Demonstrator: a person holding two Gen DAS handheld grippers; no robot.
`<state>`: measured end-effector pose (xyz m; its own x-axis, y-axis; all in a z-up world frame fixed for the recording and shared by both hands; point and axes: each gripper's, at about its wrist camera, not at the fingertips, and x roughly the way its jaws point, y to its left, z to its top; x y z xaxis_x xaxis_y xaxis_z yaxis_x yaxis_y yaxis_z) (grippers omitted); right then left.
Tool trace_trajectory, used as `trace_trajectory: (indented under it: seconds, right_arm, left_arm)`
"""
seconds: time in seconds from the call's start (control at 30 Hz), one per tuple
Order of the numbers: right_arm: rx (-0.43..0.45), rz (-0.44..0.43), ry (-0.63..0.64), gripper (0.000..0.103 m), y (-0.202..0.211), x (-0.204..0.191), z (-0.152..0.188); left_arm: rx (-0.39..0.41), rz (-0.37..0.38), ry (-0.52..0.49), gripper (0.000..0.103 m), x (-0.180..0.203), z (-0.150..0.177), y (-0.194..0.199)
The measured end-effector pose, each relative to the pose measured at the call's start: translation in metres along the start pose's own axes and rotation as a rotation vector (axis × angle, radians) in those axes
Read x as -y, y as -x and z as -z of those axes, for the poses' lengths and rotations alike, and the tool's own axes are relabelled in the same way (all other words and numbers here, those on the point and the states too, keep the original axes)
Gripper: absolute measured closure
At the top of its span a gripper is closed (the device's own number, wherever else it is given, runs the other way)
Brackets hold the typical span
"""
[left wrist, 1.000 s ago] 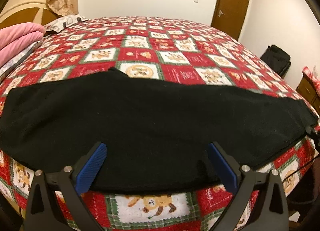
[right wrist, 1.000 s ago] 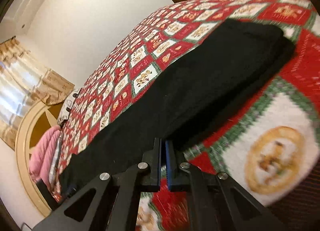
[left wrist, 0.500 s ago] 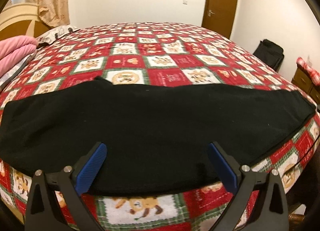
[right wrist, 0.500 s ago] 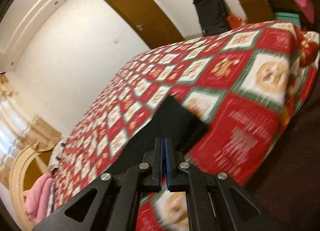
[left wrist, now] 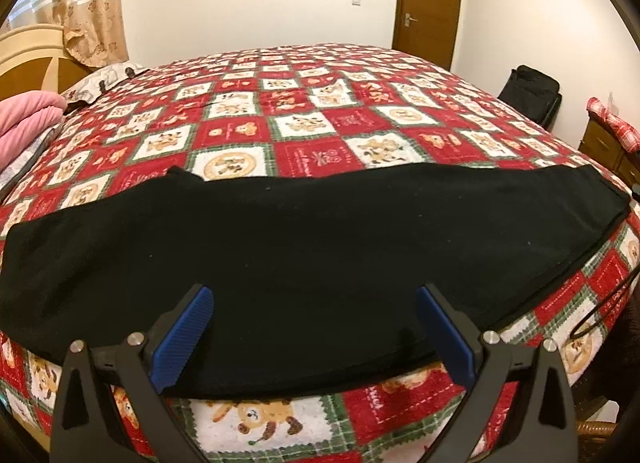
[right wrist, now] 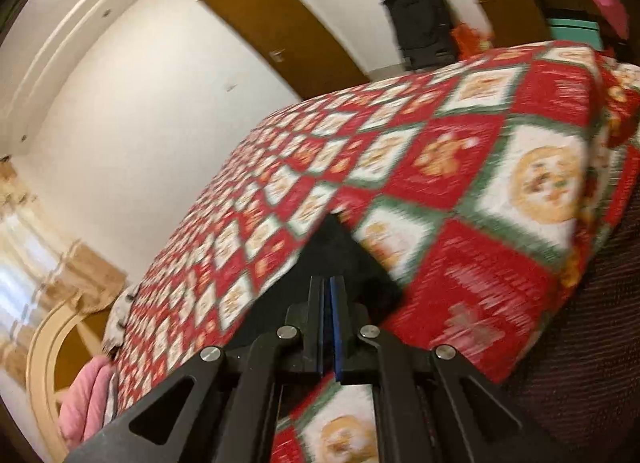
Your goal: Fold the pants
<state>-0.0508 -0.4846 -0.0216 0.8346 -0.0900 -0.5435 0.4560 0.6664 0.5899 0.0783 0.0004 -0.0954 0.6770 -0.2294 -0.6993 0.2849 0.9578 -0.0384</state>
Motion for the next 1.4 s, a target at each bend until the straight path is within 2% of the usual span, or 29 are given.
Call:
trace_trajectory:
  seconds: [0.03, 0.1, 0.2, 0.27, 0.37, 0.43, 0.47, 0.5, 0.53, 0.57, 0.7, 0.73, 0.8, 0.83, 0.87, 0.93, 0.97, 1.03, 1.1, 1.13, 1.17, 1.2, 1.23, 1.27, 1.33, 1.37, 1.4]
  right_arm:
    - [-0.025, -0.021, 0.035, 0.099, -0.004, -0.010, 0.004]
    - [-0.122, -0.045, 0.203, 0.099, -0.022, -0.048, 0.020]
    - [-0.256, -0.087, 0.430, 0.099, -0.054, -0.111, 0.062]
    - [-0.298, -0.136, 0.467, 0.099, -0.076, -0.138, 0.080]
    - [-0.352, -0.142, 0.527, 0.099, -0.110, -0.168, 0.107]
    - [-0.440, -0.126, 0.539, 0.099, -0.128, -0.170, 0.130]
    - [-0.518, -0.110, 0.543, 0.099, -0.139, -0.164, 0.145]
    - [-0.533, -0.118, 0.552, 0.099, -0.140, -0.155, 0.154]
    - [-0.509, -0.146, 0.561, 0.099, -0.136, -0.151, 0.158]
    - [-0.496, -0.189, 0.571, 0.099, -0.128, -0.142, 0.160]
    - [-0.594, -0.220, 0.449, 0.099, -0.117, -0.118, 0.157]
    - [-0.609, -0.205, 0.461, 0.099, -0.115, -0.122, 0.156]
    - [-0.591, -0.148, 0.618, 0.099, -0.108, -0.149, 0.159]
    - [-0.558, -0.141, 0.708, 0.099, -0.102, -0.165, 0.162]
    - [-0.521, -0.185, 0.777, 0.099, -0.097, -0.185, 0.164]
    - [-0.493, -0.294, 0.819, 0.099, -0.096, -0.216, 0.169]
    - [-0.491, -0.346, 0.821, 0.099, -0.103, -0.239, 0.175]
    - [-0.501, -0.398, 0.824, 0.099, -0.121, -0.268, 0.189]
    - [-0.549, -0.447, 0.833, 0.099, -0.146, -0.297, 0.223]
    - [-0.583, -0.458, 0.833, 0.099, -0.157, -0.305, 0.242]
    - [-0.616, -0.449, 0.830, 0.099, -0.165, -0.308, 0.259]
    - [-0.663, -0.434, 0.824, 0.099, -0.171, -0.309, 0.278]
    - [-0.693, -0.431, 0.813, 0.099, -0.177, -0.306, 0.296]
    - [-0.564, -0.446, 0.825, 0.098, -0.159, -0.300, 0.302]
    - [-0.529, -0.459, 0.916, 0.096, -0.142, -0.298, 0.318]
    - [-0.503, -0.464, 0.984, 0.091, -0.131, -0.297, 0.326]
    - [-0.492, -0.466, 1.032, 0.078, -0.124, -0.298, 0.331]
  left_arm:
    - [0.000, -0.010, -0.003, 0.000, 0.000, 0.001, 0.000]
    - [0.008, -0.036, -0.020, 0.000, -0.001, 0.002, 0.002]
    - [0.052, -0.085, -0.031, 0.000, -0.010, 0.000, 0.008]
    - [0.061, -0.104, -0.032, 0.000, -0.015, -0.005, 0.008]
    - [0.085, -0.144, -0.044, 0.000, -0.024, -0.008, 0.003]
    - [0.058, -0.186, -0.039, 0.000, -0.033, -0.002, -0.006]
    - [0.041, -0.170, -0.026, 0.000, -0.039, 0.003, -0.009]
    - [0.017, -0.154, -0.006, 0.000, -0.045, 0.010, -0.013]
    - [0.014, -0.118, 0.030, 0.000, -0.053, 0.021, -0.014]
    - [0.052, -0.092, 0.051, 0.000, -0.059, 0.030, -0.007]
    - [0.041, -0.097, -0.012, 0.000, -0.057, 0.039, 0.003]
    - [0.028, -0.087, -0.005, 0.000, -0.060, 0.037, 0.005]
    - [0.034, -0.096, 0.013, 0.000, -0.070, 0.030, 0.014]
    - [0.055, -0.118, 0.025, 0.000, -0.076, 0.026, 0.019]
    - [0.078, -0.142, 0.041, 0.000, -0.084, 0.020, 0.023]
    - [0.114, -0.192, 0.085, 0.000, -0.107, 0.008, 0.030]
    - [0.121, -0.245, 0.105, 0.000, -0.120, 0.001, 0.029]
    - [0.126, -0.346, 0.150, 0.000, -0.145, -0.007, 0.021]
    - [0.106, -0.421, 0.184, 0.000, -0.165, -0.007, 0.012]
    - [0.060, -0.484, 0.202, 0.000, -0.179, -0.002, 0.004]
    - [0.033, -0.512, 0.212, 0.000, -0.187, 0.002, 0.001]
    - [0.008, -0.532, 0.226, 0.000, -0.197, 0.010, -0.001]
    - [0.030, -0.506, 0.254, 0.000, -0.208, 0.022, 0.005]
    - [0.046, -0.496, 0.267, 0.000, -0.212, 0.027, 0.011]
    - [0.041, -0.555, 0.265, 0.000, -0.225, 0.039, 0.018]
    - [0.038, -0.558, 0.277, 0.000, -0.232, 0.043, 0.021]
    - [0.036, -0.526, 0.326, 0.000, -0.244, 0.045, 0.026]
